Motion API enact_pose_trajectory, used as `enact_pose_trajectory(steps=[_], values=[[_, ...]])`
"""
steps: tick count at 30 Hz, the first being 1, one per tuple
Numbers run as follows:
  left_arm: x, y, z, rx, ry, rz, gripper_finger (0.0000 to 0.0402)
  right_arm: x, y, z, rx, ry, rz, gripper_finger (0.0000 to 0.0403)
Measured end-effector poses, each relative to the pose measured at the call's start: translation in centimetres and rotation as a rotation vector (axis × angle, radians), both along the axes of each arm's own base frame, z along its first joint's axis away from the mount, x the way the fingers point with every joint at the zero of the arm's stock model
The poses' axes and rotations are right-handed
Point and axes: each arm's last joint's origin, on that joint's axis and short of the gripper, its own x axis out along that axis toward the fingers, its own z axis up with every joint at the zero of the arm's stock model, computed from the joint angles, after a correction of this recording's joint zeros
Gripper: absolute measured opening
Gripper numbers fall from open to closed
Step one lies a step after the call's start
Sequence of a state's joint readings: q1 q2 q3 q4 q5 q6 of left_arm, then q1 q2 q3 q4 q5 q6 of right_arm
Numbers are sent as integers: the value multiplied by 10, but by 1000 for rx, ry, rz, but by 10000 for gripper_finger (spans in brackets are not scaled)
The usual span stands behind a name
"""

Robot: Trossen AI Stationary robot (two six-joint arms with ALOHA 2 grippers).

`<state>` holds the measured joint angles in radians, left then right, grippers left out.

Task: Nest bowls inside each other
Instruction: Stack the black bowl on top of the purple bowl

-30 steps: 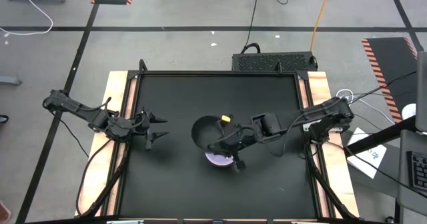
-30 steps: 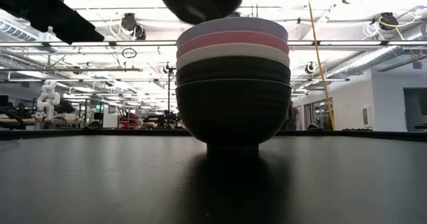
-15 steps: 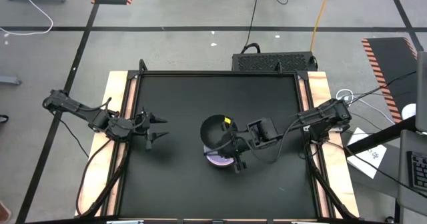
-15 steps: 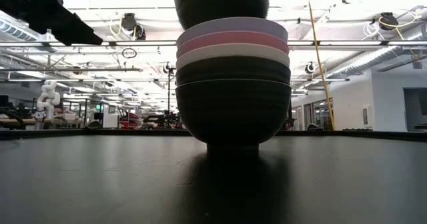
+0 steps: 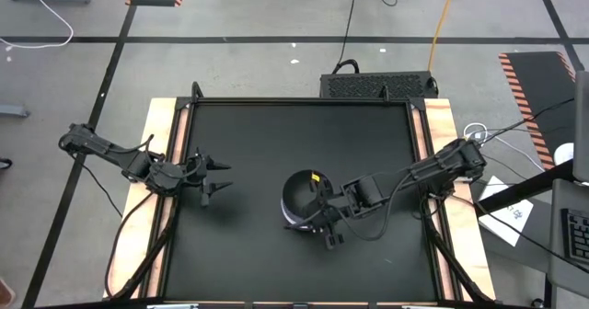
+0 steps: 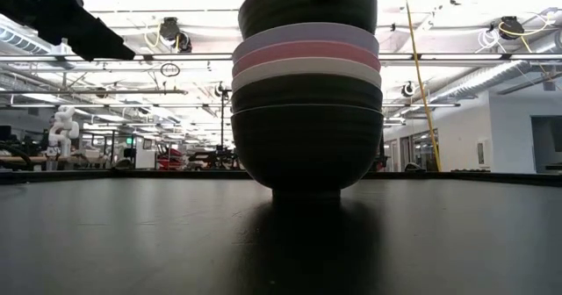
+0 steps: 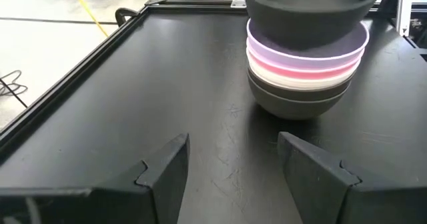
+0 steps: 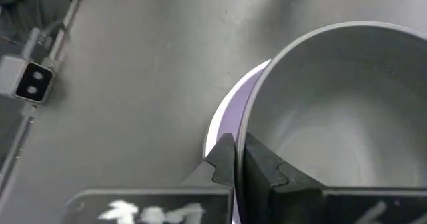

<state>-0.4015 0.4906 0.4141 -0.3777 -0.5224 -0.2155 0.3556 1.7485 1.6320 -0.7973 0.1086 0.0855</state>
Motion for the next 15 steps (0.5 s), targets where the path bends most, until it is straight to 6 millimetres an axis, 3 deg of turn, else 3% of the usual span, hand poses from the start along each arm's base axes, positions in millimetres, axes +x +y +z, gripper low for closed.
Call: enact_pose_trajectory(steps=[8,15], values=[[0,0,1,-8,-7,2,232,3,1,-21,0,-28,14,0],[0,0,1,-9,-8,2,232,3,1,-28,15,-33,-9,0]])
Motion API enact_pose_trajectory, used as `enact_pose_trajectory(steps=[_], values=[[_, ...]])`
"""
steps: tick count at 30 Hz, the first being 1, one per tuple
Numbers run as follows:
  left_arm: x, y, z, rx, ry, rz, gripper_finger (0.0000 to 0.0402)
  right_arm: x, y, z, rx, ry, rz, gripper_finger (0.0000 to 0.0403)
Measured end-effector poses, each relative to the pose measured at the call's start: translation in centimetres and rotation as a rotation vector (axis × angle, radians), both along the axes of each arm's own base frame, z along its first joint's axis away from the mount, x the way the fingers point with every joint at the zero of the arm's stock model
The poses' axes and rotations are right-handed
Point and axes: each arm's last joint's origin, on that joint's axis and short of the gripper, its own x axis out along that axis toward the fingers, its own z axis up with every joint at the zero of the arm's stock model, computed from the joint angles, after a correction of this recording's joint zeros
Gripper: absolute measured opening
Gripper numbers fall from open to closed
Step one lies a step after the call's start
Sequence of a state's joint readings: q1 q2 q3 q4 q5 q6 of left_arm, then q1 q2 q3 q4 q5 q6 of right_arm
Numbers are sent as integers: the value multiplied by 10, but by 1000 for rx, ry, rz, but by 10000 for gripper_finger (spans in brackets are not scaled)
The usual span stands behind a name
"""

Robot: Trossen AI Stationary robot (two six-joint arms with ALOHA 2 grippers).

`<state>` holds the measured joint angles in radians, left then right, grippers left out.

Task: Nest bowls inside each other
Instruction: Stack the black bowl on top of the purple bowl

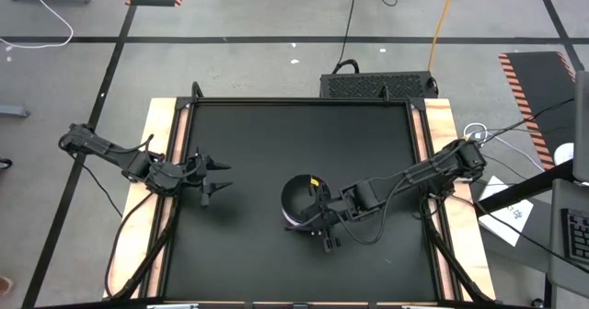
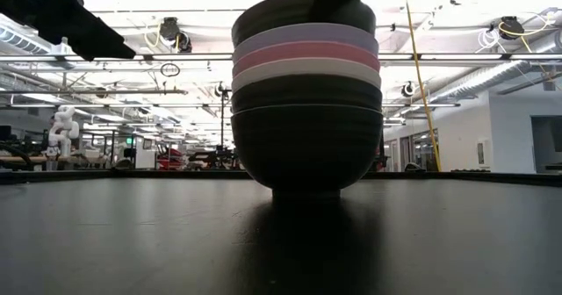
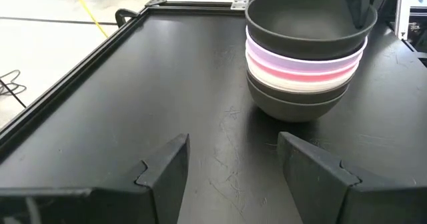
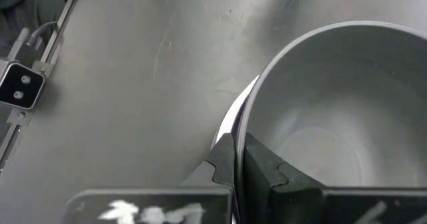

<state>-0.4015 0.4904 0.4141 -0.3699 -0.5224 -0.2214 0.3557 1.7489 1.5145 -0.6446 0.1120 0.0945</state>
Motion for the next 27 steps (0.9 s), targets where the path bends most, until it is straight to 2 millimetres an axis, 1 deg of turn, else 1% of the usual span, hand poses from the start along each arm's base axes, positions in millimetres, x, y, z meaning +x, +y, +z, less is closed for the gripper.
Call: enact_pose_trajectory(steps=[16,27], values=[[0,0,0,-5,-1,2,232,0,0,-15,41,-22,-84,0],[0,0,0,-25,-3,5,232,0,0,-17,79,-32,-123,1]])
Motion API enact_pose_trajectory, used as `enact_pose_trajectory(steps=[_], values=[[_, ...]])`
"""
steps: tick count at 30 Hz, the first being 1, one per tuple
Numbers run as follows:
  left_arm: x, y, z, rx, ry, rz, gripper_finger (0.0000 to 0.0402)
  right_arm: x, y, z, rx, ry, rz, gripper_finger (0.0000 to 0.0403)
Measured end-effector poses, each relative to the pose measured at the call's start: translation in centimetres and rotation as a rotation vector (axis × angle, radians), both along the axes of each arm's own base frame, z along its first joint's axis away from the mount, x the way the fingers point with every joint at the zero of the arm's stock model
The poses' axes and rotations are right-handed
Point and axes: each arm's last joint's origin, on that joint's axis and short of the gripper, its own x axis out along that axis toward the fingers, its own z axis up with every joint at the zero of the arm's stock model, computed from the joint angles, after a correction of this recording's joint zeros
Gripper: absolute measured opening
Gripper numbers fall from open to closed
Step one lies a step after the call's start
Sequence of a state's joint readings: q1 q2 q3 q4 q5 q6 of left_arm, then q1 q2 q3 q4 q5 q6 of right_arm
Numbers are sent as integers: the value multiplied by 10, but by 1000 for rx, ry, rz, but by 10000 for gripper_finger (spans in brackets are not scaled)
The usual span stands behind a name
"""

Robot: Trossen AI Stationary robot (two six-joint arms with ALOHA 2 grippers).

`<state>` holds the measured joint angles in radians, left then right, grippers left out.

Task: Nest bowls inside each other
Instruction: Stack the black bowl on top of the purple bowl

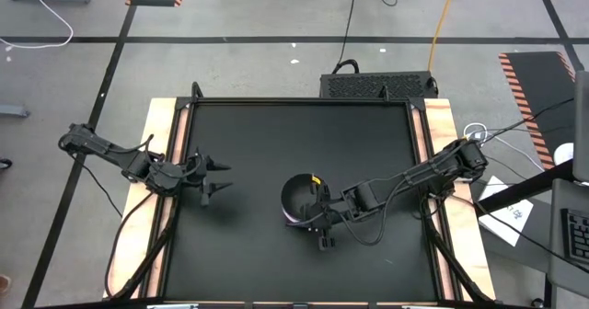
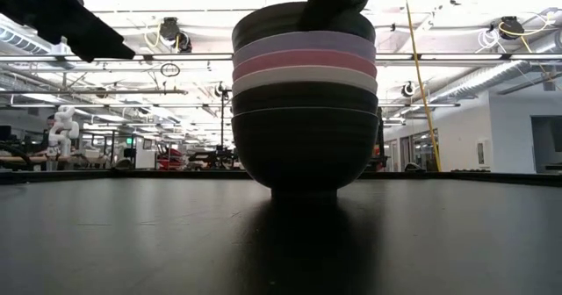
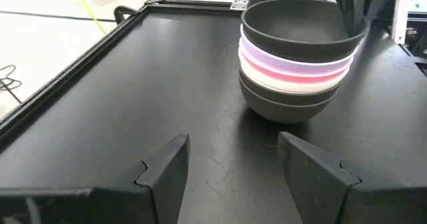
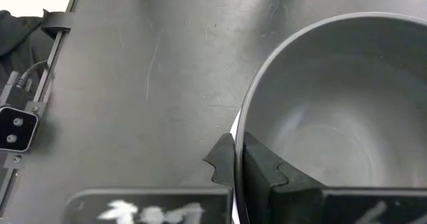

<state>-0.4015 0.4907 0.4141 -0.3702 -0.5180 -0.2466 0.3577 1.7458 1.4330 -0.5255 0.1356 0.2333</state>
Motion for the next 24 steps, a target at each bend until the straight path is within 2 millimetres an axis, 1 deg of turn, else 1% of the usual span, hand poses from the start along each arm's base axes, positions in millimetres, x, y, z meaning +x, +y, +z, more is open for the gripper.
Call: enact_pose_trajectory(steps=[20,24], values=[[0,-1,0,-10,4,-19,232,-1,1,-1,13,7,-5,2],[0,-1,0,-10,3,-19,232,0,2,-1,17,9,-5,10]])
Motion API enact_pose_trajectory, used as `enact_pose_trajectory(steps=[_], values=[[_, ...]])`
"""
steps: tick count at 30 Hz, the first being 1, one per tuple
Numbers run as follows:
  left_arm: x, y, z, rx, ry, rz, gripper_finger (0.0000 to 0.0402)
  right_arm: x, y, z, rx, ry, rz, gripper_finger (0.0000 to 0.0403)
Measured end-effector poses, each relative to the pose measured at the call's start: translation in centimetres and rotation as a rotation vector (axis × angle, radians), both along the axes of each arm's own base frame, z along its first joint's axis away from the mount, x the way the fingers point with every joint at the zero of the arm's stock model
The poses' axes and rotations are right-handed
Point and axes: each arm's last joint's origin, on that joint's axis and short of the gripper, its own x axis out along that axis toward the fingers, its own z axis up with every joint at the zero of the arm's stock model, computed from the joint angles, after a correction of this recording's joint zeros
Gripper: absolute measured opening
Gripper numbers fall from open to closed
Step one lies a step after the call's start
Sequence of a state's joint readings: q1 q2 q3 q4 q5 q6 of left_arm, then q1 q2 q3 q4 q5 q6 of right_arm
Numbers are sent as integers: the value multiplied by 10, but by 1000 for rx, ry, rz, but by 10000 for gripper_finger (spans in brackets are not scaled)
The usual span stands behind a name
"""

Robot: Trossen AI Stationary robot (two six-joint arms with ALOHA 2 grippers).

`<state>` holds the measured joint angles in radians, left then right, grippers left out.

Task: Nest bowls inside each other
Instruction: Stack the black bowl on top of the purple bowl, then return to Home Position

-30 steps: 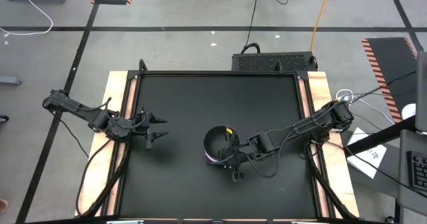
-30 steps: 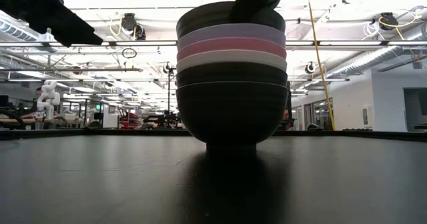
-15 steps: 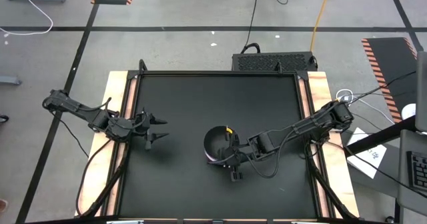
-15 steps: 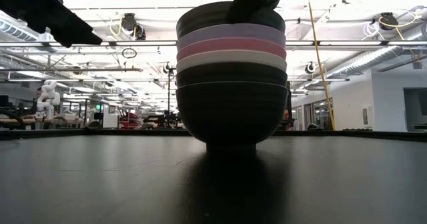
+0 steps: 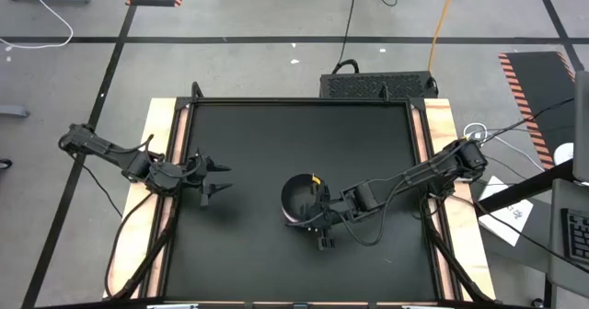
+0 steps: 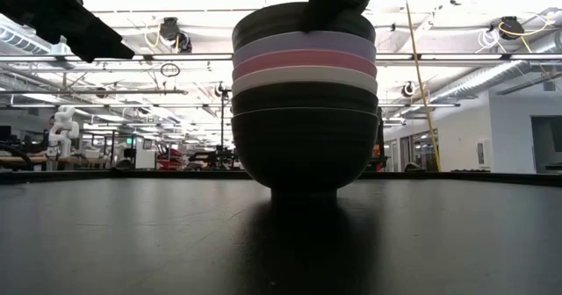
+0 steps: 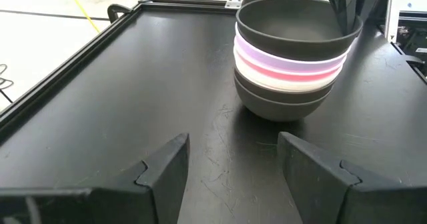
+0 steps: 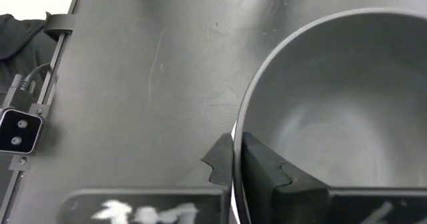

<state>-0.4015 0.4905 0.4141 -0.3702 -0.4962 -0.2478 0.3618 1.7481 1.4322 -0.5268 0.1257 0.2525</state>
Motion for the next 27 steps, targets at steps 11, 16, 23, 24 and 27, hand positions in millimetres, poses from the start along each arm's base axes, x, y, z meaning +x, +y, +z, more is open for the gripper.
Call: enact_pose_trajectory(steps=[11,16,23,24,27], values=[[0,0,0,0,0,0,232,-1,0,-3,10,19,-4,61],[0,0,0,0,0,0,232,2,1,-1,10,-10,1,74],[0,0,0,-2,0,1,232,4,2,1,7,-50,16,93],[0,0,0,-2,0,1,232,4,2,2,6,-52,17,97],[0,0,0,-2,0,0,232,4,2,4,7,-67,22,107]])
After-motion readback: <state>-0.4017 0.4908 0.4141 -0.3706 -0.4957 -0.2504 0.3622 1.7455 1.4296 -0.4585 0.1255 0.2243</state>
